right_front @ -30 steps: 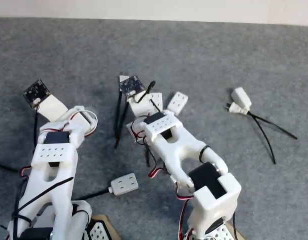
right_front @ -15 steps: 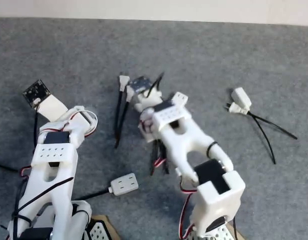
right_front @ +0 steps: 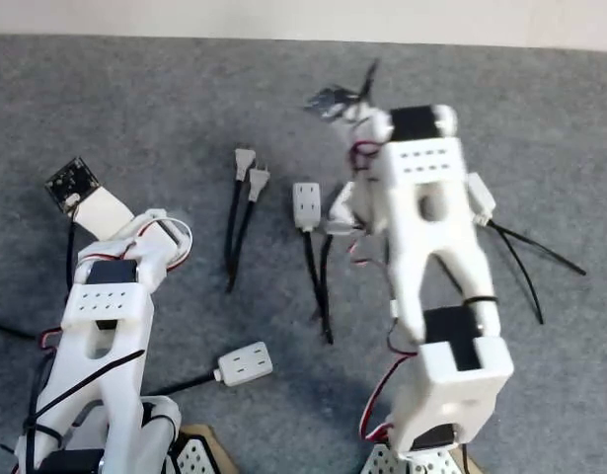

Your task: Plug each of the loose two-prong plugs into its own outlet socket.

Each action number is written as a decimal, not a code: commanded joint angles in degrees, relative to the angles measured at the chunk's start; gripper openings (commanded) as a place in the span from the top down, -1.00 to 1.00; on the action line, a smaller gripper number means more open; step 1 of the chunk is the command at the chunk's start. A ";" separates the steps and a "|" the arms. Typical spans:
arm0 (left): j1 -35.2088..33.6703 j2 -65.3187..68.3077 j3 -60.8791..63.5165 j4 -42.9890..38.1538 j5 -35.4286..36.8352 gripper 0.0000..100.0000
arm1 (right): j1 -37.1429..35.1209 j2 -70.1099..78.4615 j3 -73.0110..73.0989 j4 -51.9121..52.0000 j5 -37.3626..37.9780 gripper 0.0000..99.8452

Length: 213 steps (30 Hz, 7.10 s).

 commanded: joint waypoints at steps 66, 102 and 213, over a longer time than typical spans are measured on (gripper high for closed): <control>0.75 -0.13 -0.31 -0.88 0.53 0.42 | 2.33 -2.33 51.30 -35.12 -4.84 0.69; 0.75 -0.13 -0.40 -0.62 0.53 0.42 | -1.19 -11.47 64.57 -47.52 -4.75 0.75; 20.44 -55.43 20.88 26.29 -23.21 0.15 | -35.21 -68.88 84.44 -49.98 -26.46 0.99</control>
